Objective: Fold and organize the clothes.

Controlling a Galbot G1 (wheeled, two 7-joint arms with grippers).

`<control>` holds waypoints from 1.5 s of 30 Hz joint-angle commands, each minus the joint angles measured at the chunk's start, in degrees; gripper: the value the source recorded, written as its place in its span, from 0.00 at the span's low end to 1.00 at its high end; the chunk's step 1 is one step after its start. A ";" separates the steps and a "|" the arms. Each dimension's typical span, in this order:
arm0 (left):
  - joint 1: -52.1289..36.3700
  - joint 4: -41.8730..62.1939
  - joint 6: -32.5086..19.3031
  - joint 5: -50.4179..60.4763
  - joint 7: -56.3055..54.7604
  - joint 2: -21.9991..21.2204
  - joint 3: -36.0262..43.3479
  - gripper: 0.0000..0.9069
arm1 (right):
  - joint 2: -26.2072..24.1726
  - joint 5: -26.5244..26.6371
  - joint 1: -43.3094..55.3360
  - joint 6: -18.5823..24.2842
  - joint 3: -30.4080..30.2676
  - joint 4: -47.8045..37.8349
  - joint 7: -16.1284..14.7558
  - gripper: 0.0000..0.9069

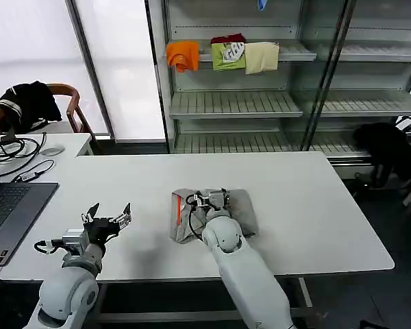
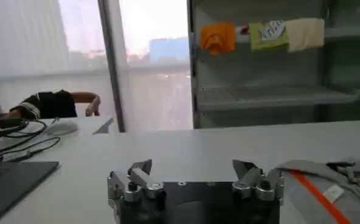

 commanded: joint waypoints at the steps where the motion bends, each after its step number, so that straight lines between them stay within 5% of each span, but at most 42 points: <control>1: 0.62 -2.01 -1.20 0.62 -0.09 -2.34 -1.54 1.00 | -1.71 -2.82 -0.62 0.03 1.57 13.98 -0.34 1.00; 9: 2.01 -2.02 -4.16 1.27 -0.02 -4.63 -3.44 1.00 | -17.45 -0.69 -9.52 0.71 9.84 26.57 0.26 1.00; 18: 1.85 -0.45 -6.23 4.34 0.66 -5.68 -2.56 1.00 | -25.01 7.22 -24.10 3.57 26.23 34.26 -0.04 1.00; 29: 2.85 0.64 -6.40 4.93 0.94 -6.34 -1.85 1.00 | -25.45 8.03 -28.95 4.52 31.00 35.65 0.26 1.00; 45: 4.96 -2.06 -5.06 8.64 6.23 -5.93 -3.01 1.00 | -26.46 8.50 -29.25 4.56 30.07 35.86 0.21 1.00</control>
